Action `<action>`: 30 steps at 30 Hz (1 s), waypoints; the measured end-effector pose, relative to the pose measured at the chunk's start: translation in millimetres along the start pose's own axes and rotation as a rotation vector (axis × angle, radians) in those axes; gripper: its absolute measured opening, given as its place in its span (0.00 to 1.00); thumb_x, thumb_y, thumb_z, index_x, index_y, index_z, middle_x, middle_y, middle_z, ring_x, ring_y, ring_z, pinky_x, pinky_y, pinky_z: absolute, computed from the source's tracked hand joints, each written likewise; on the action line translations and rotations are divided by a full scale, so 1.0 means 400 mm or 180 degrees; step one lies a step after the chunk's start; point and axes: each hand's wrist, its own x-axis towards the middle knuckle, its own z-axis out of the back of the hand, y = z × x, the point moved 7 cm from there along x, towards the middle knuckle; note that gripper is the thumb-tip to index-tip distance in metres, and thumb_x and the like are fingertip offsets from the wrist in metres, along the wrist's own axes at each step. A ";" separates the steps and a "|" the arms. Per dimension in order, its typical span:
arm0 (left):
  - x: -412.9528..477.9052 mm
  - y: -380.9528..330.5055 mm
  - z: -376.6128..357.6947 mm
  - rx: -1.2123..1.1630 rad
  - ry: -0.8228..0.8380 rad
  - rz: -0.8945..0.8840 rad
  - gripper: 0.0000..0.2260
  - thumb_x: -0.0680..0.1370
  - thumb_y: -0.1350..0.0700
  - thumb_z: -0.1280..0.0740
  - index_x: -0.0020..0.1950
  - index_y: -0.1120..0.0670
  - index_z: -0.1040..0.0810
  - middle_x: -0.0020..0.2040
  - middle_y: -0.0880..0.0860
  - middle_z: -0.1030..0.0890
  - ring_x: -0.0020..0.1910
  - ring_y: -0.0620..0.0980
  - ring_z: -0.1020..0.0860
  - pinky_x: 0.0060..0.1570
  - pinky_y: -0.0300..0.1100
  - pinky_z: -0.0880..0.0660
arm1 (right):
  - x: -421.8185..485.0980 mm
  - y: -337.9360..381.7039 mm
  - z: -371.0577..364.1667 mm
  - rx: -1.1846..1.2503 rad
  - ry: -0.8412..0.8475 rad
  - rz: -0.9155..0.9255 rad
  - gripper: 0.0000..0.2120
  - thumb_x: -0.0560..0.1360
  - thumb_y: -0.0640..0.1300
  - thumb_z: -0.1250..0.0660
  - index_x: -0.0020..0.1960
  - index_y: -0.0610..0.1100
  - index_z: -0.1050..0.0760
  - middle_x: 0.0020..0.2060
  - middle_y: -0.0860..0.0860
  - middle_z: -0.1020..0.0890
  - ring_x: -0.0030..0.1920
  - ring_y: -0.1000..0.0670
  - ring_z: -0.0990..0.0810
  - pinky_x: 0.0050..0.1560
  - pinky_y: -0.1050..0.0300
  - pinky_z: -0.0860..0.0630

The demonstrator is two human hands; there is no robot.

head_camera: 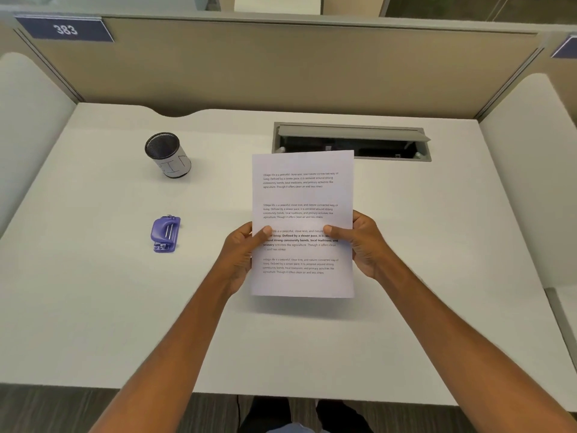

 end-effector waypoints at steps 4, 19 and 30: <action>-0.006 -0.031 0.117 0.0200 -0.0442 -0.0113 0.09 0.82 0.49 0.24 0.62 0.48 0.12 0.59 0.54 0.09 0.54 0.52 0.10 0.54 0.48 0.14 | 0.017 -0.016 -0.016 -0.0034 0.0013 -0.0033 0.23 0.74 0.33 0.20 0.68 0.42 0.17 0.62 0.43 0.11 0.59 0.39 0.11 0.56 0.44 0.13; -0.045 -0.213 0.604 0.1422 -0.2680 -0.0531 0.08 0.80 0.54 0.27 0.58 0.47 0.13 0.55 0.49 0.13 0.51 0.48 0.17 0.44 0.30 0.25 | 0.082 -0.101 -0.086 -0.0109 0.0050 -0.0230 0.25 0.69 0.39 0.16 0.66 0.45 0.15 0.63 0.42 0.12 0.59 0.39 0.11 0.53 0.47 0.13; 0.049 -0.174 0.690 0.1427 -0.2239 0.0101 0.02 0.80 0.58 0.23 0.50 0.56 0.14 0.58 0.63 0.12 0.53 0.62 0.13 0.66 0.61 0.16 | 0.090 -0.139 -0.098 -0.0208 -0.0119 -0.0281 0.24 0.68 0.41 0.16 0.63 0.47 0.13 0.62 0.43 0.11 0.58 0.39 0.10 0.51 0.48 0.13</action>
